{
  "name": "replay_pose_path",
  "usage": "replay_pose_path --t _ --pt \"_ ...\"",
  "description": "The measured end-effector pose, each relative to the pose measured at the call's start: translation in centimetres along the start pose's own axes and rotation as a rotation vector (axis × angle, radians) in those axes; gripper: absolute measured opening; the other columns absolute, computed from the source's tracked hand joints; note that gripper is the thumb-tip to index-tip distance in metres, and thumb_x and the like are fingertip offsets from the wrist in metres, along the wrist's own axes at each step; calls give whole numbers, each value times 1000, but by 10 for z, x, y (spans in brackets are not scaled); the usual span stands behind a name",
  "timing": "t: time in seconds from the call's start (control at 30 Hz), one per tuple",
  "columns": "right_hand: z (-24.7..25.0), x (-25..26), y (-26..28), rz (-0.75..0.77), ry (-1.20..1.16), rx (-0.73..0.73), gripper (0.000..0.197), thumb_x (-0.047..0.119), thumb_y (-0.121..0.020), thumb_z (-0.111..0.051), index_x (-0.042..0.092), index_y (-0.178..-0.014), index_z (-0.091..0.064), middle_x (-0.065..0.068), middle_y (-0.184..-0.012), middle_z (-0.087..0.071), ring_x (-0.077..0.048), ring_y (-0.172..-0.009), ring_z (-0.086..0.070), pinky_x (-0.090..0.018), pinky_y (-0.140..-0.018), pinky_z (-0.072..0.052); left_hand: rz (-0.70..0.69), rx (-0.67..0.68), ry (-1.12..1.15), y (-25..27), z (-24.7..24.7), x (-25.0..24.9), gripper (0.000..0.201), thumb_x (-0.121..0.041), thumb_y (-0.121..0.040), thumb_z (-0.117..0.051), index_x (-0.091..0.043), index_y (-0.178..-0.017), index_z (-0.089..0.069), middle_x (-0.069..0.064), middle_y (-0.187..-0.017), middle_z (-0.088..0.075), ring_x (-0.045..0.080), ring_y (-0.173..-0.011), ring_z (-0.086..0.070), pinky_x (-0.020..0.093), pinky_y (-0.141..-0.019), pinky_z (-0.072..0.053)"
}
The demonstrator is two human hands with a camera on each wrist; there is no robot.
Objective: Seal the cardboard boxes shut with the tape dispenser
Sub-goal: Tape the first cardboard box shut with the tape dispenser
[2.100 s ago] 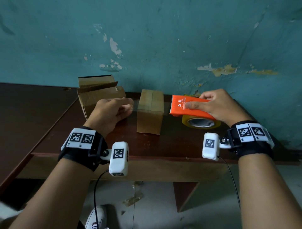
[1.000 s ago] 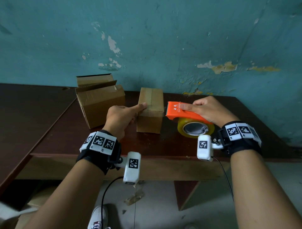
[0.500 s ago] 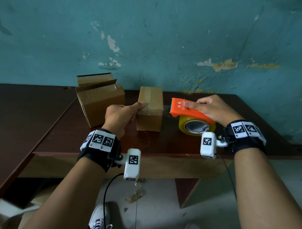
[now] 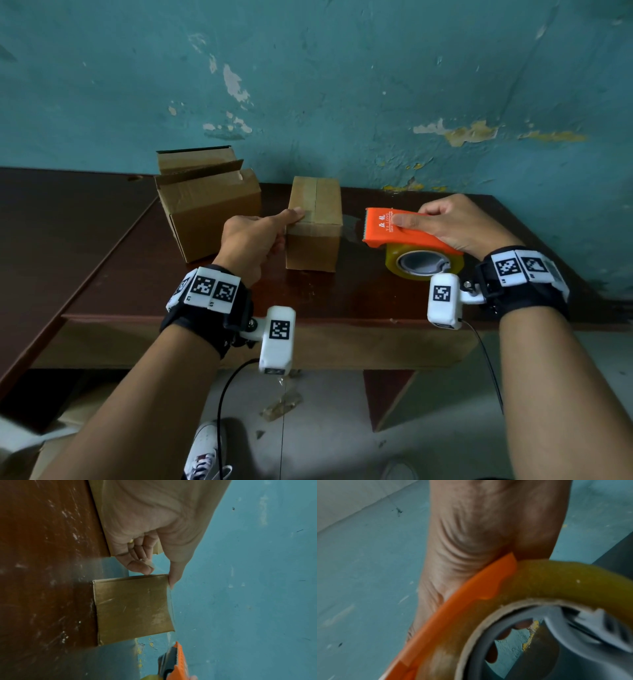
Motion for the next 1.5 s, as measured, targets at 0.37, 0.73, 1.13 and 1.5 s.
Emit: replay_pose_path --t 0.37,0.73,1.13,1.5 --pt "-16 23 -9 -98 146 6 65 74 -69 -85 10 -81 -80 -3 -70 -73 -16 -65 -66 -30 -65 -46 25 31 18 8 -1 -4 52 -38 -76 -94 -6 -108 -71 10 -101 -75 20 -87 -72 41 -89 -66" --pt "-23 28 -7 -248 117 101 74 81 -62 -83 13 -90 -83 -7 -81 -81 -26 -79 -78 -36 -80 -57 49 48 4 11 -3 -5 56 -37 -79 -93 -6 -117 -66 12 -110 -75 25 -90 -79 35 -66 -65" --pt "-23 32 -8 -270 239 157 78 89 -60 -77 14 -82 -82 -7 -80 -80 -24 -76 -76 -39 -82 -56 48 48 8 16 -4 -6 49 -34 -81 -91 -5 -113 -68 15 -112 -73 24 -92 -74 29 -56 -62" --pt "-20 23 -10 -372 405 -205 73 77 -75 -76 7 -93 -66 -10 -95 -68 -33 -87 -67 -38 -72 -49 35 27 -38 9 0 -4 47 -44 -81 -89 -9 -106 -70 10 -110 -72 24 -101 -71 41 -86 -64"
Point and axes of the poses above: each hand's wrist, its own y-axis away from the middle knuckle, its own z-axis out of the back of the hand, x = y × z, the point moved 3 cm from there along -y, towards the middle knuckle
